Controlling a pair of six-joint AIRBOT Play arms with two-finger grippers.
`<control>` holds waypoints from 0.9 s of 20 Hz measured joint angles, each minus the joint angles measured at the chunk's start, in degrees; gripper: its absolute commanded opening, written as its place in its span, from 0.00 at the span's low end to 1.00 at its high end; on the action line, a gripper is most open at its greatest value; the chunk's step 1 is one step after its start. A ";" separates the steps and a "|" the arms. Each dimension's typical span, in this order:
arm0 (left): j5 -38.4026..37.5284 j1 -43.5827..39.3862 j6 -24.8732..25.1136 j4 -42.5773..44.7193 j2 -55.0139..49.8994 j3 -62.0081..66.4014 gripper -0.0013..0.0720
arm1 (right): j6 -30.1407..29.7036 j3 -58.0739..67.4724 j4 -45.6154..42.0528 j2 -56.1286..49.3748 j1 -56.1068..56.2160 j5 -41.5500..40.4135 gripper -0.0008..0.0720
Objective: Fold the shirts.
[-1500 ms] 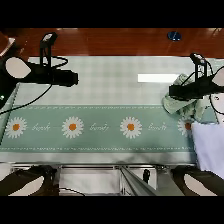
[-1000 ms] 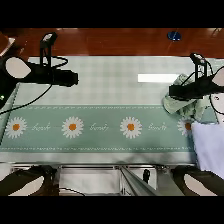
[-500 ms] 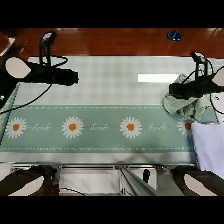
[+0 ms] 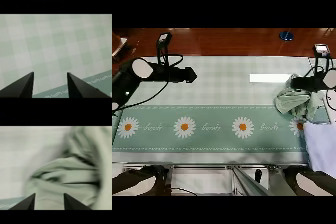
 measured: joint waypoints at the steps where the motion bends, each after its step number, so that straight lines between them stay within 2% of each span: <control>1: 0.17 -0.15 -0.09 0.00 -0.70 0.00 0.71 | 1.90 0.00 -2.12 -1.42 -1.70 -0.50 0.58; 6: 1.11 -0.70 -0.44 -0.02 -3.28 0.00 0.71 | 5.97 0.00 -4.76 -10.43 -9.46 -1.03 0.58; 8: 1.20 -0.83 -0.42 -0.02 -3.89 -0.02 0.71 | 6.34 0.00 -4.85 -13.11 -10.86 -1.31 0.53; 9: 1.29 -0.87 -0.42 -0.02 -4.11 0.00 0.71 | 6.36 0.00 -4.70 -14.32 -11.30 -1.46 0.41; 10: 1.22 -0.87 -0.42 -0.02 -4.28 0.00 0.71 | 6.08 0.04 -4.04 -15.39 -11.65 -1.60 0.18; 11: 0.90 -0.83 -0.42 -0.02 -4.33 -0.02 0.71 | 5.09 0.04 -3.02 -16.20 -11.87 -1.60 0.05; 15: -6.78 1.07 0.59 0.44 -2.36 -0.13 0.71 | -3.26 1.14 5.95 -17.27 -12.35 0.44 0.05; 18: -15.52 2.56 2.99 0.35 4.33 -4.37 0.71 | -10.01 4.28 14.23 -12.72 -12.13 2.25 0.05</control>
